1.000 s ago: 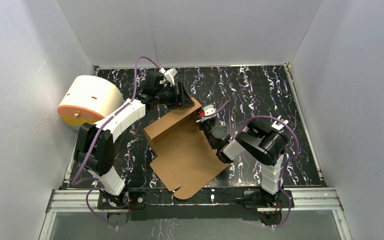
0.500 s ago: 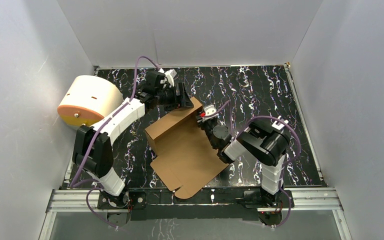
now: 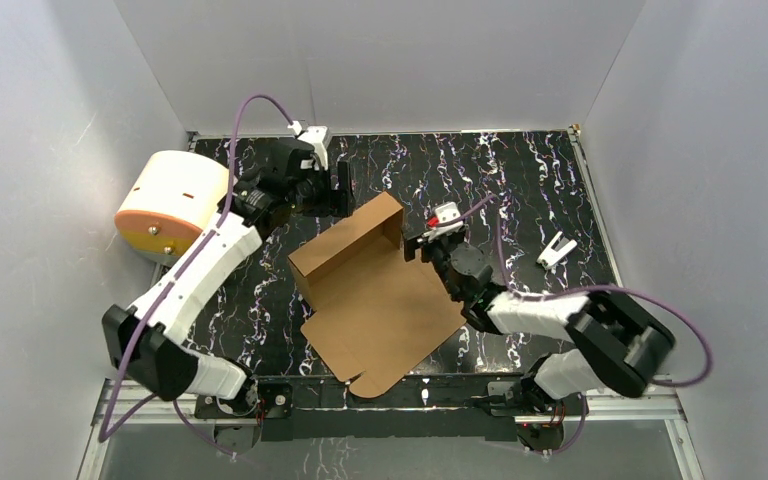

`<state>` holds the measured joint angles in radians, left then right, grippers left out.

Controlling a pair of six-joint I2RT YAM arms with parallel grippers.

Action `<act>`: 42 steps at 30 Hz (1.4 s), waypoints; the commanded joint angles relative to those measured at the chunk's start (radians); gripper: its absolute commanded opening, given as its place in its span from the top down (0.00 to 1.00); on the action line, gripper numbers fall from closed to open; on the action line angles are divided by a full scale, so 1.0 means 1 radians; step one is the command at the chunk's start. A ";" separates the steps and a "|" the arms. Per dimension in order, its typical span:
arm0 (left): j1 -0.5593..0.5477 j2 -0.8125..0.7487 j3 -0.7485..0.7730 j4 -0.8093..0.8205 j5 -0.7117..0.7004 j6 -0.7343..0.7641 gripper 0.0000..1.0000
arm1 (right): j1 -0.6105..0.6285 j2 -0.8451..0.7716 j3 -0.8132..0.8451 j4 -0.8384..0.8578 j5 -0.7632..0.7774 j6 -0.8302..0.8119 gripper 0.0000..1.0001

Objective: Fold the paper box

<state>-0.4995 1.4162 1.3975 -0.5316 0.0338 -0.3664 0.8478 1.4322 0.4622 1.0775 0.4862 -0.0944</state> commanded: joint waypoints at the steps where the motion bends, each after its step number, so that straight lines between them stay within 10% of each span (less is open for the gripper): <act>1: -0.097 -0.103 -0.015 -0.095 -0.197 0.119 0.21 | -0.004 -0.188 0.014 -0.342 -0.004 0.131 0.10; 9: -0.305 -0.135 -0.044 -0.154 -0.391 0.214 0.21 | -0.009 -0.472 0.059 -0.816 -0.005 0.344 0.01; 24: -0.486 0.103 -0.004 -0.157 -0.909 0.347 0.27 | -0.010 -0.599 0.047 -1.125 0.003 0.542 0.01; 42: -0.366 0.141 -0.047 -0.078 -0.838 0.313 0.67 | -0.010 -0.593 0.277 -1.330 -0.017 0.569 0.02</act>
<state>-0.9390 1.6005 1.3418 -0.6033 -0.8505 0.0097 0.8433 0.8253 0.6365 -0.2310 0.4751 0.4786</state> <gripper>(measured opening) 0.408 0.984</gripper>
